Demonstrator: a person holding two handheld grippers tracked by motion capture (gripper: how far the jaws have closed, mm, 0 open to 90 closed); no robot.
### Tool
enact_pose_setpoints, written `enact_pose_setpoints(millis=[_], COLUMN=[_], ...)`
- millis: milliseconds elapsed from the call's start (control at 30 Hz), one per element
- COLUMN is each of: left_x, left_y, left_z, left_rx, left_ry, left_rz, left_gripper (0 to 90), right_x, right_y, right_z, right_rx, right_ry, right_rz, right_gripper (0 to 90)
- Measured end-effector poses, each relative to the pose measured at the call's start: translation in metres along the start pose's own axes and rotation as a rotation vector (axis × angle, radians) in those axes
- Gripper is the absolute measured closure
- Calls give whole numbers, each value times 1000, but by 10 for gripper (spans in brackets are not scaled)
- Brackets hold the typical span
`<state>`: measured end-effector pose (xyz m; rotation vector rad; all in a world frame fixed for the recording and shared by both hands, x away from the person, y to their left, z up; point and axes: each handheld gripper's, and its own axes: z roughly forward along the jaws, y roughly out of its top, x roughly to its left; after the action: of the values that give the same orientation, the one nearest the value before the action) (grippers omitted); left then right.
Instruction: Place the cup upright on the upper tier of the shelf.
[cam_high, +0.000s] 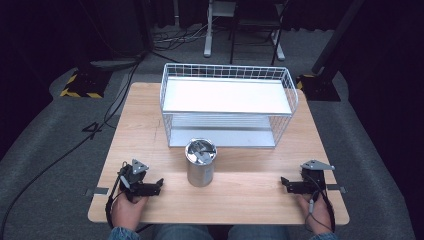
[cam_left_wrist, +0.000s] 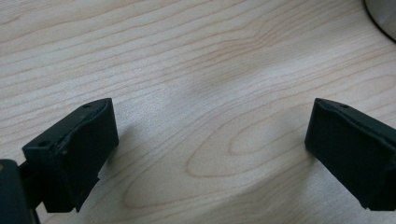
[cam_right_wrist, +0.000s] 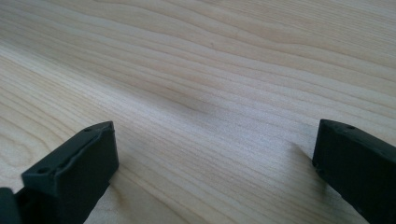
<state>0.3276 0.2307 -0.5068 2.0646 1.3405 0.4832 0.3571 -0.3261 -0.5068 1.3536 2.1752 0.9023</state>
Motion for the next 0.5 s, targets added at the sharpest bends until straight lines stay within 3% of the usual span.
enact_pose_setpoints(millis=[300, 500], left_x=[1, 2], left_y=[0, 0], left_z=[0, -14], left_rx=[8, -58], left_ry=[0, 5], left_rz=[5, -5], left_gripper=[0, 0], right_x=[0, 0], right_y=[0, 0], right_z=[0, 0], right_rx=[1, 0], right_ry=[0, 0], right_rz=[1, 2], right_gripper=[4, 4])
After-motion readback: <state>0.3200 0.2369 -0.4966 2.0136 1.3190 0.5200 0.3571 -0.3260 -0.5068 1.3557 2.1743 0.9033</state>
